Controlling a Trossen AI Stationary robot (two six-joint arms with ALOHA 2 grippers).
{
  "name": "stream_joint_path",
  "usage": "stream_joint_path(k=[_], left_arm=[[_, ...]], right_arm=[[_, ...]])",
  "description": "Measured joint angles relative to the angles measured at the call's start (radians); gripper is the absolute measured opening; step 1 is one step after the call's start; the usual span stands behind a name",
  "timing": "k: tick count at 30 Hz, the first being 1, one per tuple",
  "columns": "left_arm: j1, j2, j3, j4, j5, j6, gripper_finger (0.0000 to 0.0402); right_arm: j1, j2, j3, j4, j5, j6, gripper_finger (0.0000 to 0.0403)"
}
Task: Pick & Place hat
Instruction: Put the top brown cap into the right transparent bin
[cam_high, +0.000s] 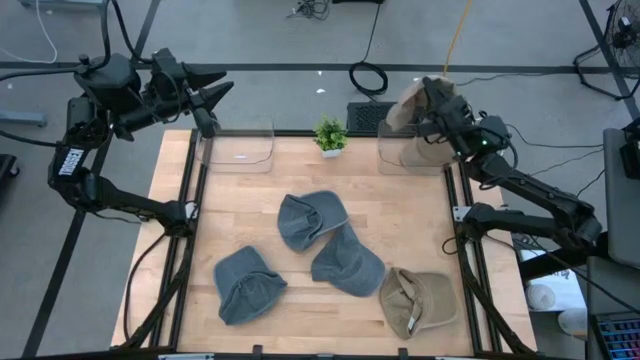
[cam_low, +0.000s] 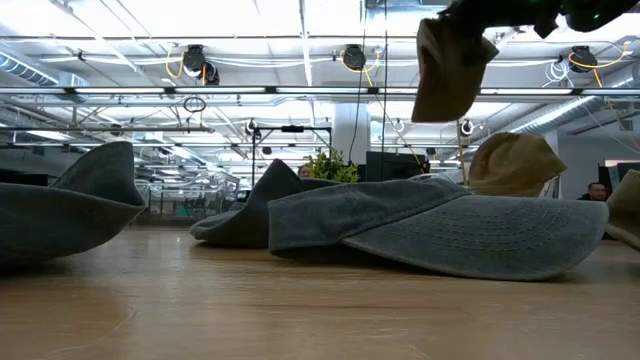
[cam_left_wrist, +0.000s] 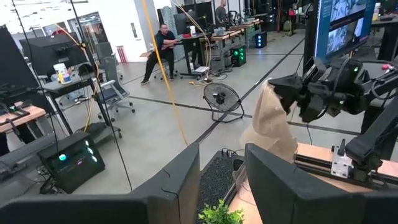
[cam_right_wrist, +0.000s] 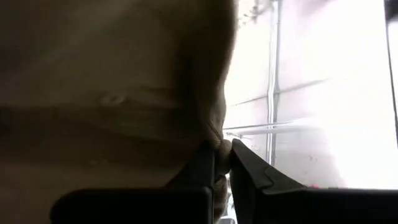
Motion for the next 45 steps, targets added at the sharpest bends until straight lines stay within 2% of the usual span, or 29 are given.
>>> stream_joint_path(k=[4,9,14,17,22,26,33,40,45], left_arm=[[0.0,0.0,0.0,0.005,0.0,0.037,0.0136],[0.0,0.0,0.0,0.054,0.057,0.093,0.0136],[0.0,0.0,0.0,0.098,0.092,0.159,0.0136],[0.0,0.0,0.0,0.112,0.092,0.178,0.0136],[0.0,0.0,0.0,0.111,0.091,0.188,0.0136],[0.0,0.0,0.0,0.111,0.091,0.185,0.0136],[0.0,0.0,0.0,0.11,0.091,0.188,0.0136],[0.0,0.0,0.0,0.11,0.096,0.185,0.0136],[0.0,-0.003,0.0,0.11,0.097,0.177,0.0136]], right_arm=[[0.033,-0.041,0.0,-0.016,0.003,0.11,0.001],[0.067,-0.095,0.0,-0.169,0.03,0.219,0.001],[0.062,-0.077,0.0,-0.37,0.098,0.124,0.001],[0.044,-0.052,0.0,-0.417,0.145,0.064,0.001],[0.016,-0.027,-0.057,-0.319,0.159,-0.026,0.001],[0.006,-0.03,-0.123,-0.207,0.102,-0.061,0.001],[0.005,-0.03,-0.193,-0.217,0.11,-0.075,0.0013],[-0.004,-0.02,-0.235,-0.231,0.142,-0.09,0.0069],[-0.004,-0.02,-0.235,-0.233,0.155,-0.087,0.0093]])
